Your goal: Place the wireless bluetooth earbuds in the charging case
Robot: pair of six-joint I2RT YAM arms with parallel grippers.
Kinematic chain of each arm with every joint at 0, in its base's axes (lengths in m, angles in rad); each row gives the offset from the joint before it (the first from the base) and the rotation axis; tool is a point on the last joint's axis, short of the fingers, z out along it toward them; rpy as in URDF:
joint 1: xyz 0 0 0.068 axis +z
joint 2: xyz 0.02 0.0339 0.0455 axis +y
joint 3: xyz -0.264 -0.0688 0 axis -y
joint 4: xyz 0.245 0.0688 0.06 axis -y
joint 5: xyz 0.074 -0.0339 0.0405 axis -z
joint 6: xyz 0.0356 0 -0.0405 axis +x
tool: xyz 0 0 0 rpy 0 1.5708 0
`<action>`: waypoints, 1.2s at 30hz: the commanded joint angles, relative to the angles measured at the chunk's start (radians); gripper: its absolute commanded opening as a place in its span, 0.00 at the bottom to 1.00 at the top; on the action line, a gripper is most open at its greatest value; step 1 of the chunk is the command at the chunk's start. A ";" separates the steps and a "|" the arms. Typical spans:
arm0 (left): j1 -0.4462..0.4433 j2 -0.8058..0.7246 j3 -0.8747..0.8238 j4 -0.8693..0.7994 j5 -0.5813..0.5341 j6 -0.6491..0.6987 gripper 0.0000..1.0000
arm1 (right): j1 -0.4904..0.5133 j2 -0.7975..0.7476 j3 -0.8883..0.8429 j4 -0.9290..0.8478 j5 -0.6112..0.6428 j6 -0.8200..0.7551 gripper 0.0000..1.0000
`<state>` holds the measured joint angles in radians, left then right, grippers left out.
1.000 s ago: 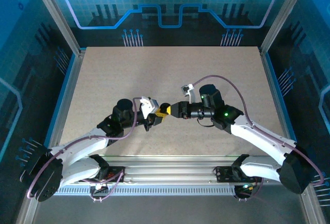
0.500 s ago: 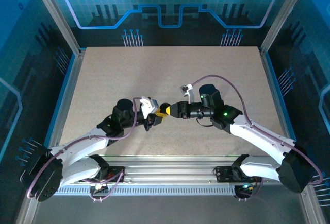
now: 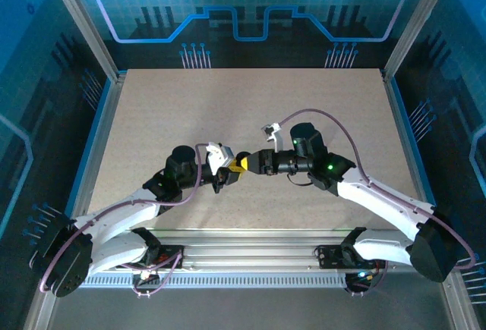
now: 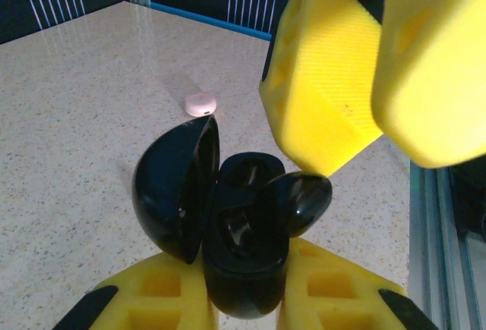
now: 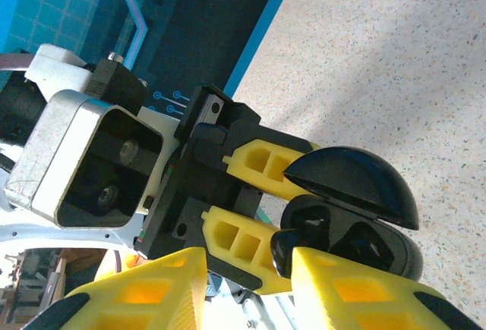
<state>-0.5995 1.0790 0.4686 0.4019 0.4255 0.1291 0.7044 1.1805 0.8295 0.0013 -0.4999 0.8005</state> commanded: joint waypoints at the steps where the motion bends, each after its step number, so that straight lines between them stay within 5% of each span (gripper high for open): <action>1: 0.004 -0.001 0.025 0.038 0.031 -0.011 0.15 | 0.015 0.014 0.036 0.009 -0.013 -0.023 0.35; 25: 0.003 0.000 0.027 0.031 0.041 -0.003 0.15 | 0.027 0.053 0.088 0.015 -0.002 -0.056 0.36; 36: 0.003 0.000 0.019 0.015 0.011 0.023 0.15 | -0.015 -0.038 0.150 -0.270 0.091 -0.174 0.36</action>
<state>-0.5995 1.0790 0.4690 0.4019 0.4278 0.1326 0.7101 1.1793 0.9386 -0.1375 -0.4583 0.6830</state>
